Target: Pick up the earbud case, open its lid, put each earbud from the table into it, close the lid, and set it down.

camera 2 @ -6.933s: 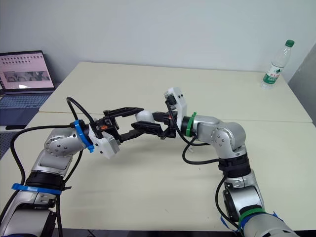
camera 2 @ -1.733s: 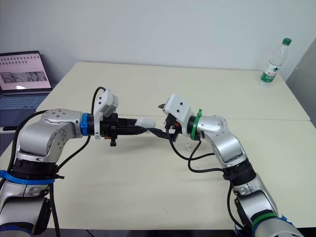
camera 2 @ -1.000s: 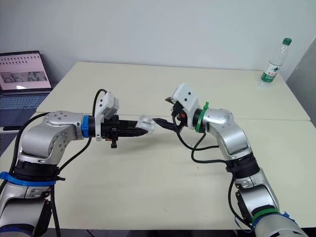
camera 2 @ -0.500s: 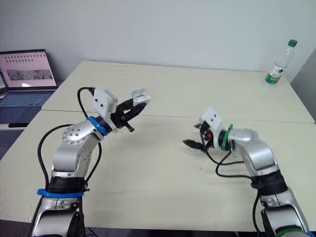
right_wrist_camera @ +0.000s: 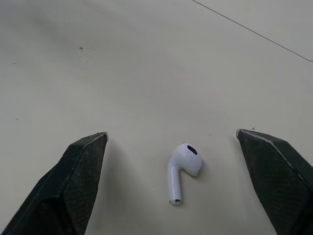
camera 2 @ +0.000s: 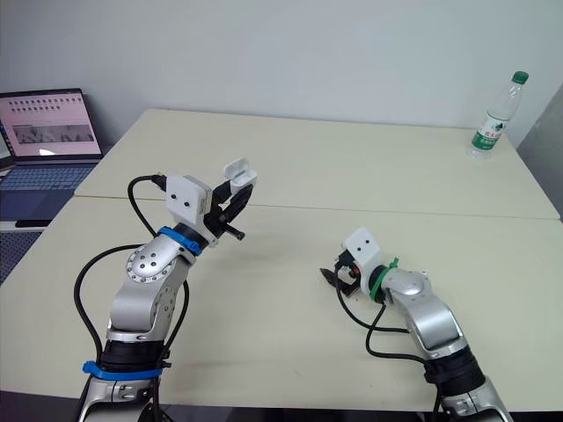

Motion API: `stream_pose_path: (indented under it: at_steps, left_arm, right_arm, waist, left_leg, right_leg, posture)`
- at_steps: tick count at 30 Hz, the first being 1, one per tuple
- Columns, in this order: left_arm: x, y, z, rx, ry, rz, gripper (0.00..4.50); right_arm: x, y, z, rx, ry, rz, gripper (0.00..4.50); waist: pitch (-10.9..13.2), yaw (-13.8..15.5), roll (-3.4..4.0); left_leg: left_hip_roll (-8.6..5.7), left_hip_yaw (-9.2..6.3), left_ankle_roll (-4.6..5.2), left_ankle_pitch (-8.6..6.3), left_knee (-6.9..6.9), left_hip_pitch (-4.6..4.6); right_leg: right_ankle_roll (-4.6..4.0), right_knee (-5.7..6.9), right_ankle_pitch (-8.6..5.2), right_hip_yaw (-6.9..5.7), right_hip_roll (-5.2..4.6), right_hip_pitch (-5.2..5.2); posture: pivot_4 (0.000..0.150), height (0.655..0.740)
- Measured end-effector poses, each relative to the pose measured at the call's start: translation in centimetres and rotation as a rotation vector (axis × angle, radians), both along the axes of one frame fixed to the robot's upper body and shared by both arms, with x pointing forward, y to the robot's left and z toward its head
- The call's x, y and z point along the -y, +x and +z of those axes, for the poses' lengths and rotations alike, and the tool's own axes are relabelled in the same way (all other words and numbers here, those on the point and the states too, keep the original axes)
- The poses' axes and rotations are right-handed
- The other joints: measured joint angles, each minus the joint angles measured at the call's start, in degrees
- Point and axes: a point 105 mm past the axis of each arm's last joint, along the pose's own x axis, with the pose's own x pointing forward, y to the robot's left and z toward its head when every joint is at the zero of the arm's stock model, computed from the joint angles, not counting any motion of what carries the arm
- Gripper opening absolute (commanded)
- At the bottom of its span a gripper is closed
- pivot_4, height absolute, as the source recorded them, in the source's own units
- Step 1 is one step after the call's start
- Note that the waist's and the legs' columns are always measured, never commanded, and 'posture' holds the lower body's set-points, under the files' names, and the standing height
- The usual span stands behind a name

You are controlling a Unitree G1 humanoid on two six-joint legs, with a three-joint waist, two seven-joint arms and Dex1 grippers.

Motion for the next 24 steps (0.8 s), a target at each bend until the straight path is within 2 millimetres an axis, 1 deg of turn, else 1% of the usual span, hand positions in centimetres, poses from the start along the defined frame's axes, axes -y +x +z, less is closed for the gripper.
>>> stream_pose_path:
  at_steps: [1, 5, 11, 14, 15, 19, 20, 24]
  left_arm:
    - [-0.01, 0.00, -0.02, -0.002, 0.000, 0.000, 0.79]
    - [-0.10, 0.05, -0.13, -0.012, 0.005, 0.003, 0.79]
    - [0.00, 0.11, 0.16, -0.004, 0.008, 0.000, 0.79]
    - [0.25, 0.10, 0.09, -0.006, 0.011, -0.008, 0.79]
    - [0.34, 0.10, 0.09, -0.006, 0.012, -0.011, 0.79]
    - [0.56, 0.20, 0.50, 0.004, 0.007, -0.016, 0.79]
    - [0.63, 0.23, 0.62, 0.007, 0.001, -0.017, 0.79]
    - [0.71, 0.24, 0.66, 0.007, -0.007, -0.020, 0.79]
  right_arm:
    - [0.06, 0.01, -0.12, 0.000, -0.007, -0.004, 3.20]
    - [0.33, 0.12, -0.38, 0.003, -0.029, -0.018, 3.20]
    - [0.22, 0.19, -0.43, 0.003, -0.029, -0.032, 3.20]
    - [-0.04, 0.14, -0.49, -0.004, -0.022, -0.033, 2.56]
    - [-0.19, 0.09, -0.53, -0.007, -0.020, -0.031, 2.24]
    - [-0.49, -0.08, -0.73, -0.019, -0.013, -0.038, 0.75]
    - [-0.50, -0.13, -0.74, -0.020, -0.012, -0.040, 0.44]
    - [0.04, -0.38, -0.71, -0.019, -0.023, -0.050, 0.40]
  waist:
    - [0.0, 0.0, 0.00]
    - [0.0, 0.0, 0.00]
    - [0.0, 0.0, -0.01]
    - [0.0, 0.0, -0.02]
    - [0.0, 0.0, -0.02]
    - [0.0, 0.0, -0.02]
    - [0.0, 0.0, -0.03]
    - [0.0, 0.1, -0.03]
  left_leg:
    - [0.00, 0.00, 0.00, 0.00, 0.00, 0.00]
    - [0.00, 0.01, 0.00, 0.00, 0.00, 0.01]
    - [0.00, 0.01, 0.00, 0.00, 0.00, 0.02]
    - [0.01, 0.00, 0.00, 0.00, 0.00, 0.03]
    - [0.01, 0.00, 0.00, 0.00, 0.00, 0.04]
    - [-0.01, 0.00, 0.00, 0.00, 0.00, 0.04]
    - [-0.02, 0.00, 0.00, 0.00, 0.00, 0.04]
    - [-0.04, -0.02, 0.00, 0.00, 0.00, 0.03]
  right_leg:
    - [0.00, 0.00, 0.00, 0.00, 0.00, 0.00]
    - [0.00, -0.01, 0.00, 0.00, 0.01, 0.00]
    - [0.01, -0.01, 0.00, 0.01, 0.01, 0.01]
    - [0.00, 0.00, 0.00, 0.00, 0.02, 0.02]
    - [0.01, 0.00, 0.00, 0.01, 0.02, 0.02]
    - [0.01, -0.01, 0.00, 0.01, 0.02, 0.04]
    - [0.01, -0.01, 0.00, 0.01, 0.02, 0.05]
    - [0.01, -0.03, -0.01, 0.00, 0.01, 0.06]
  posture:
    - [0.150, 0.7400]
    - [0.150, 0.7400]
    - [0.150, 0.7400]
    - [0.150, 0.7400]
    - [0.150, 0.7400]
    - [0.150, 0.7400]
    - [0.150, 0.7400]
    - [0.150, 0.7400]
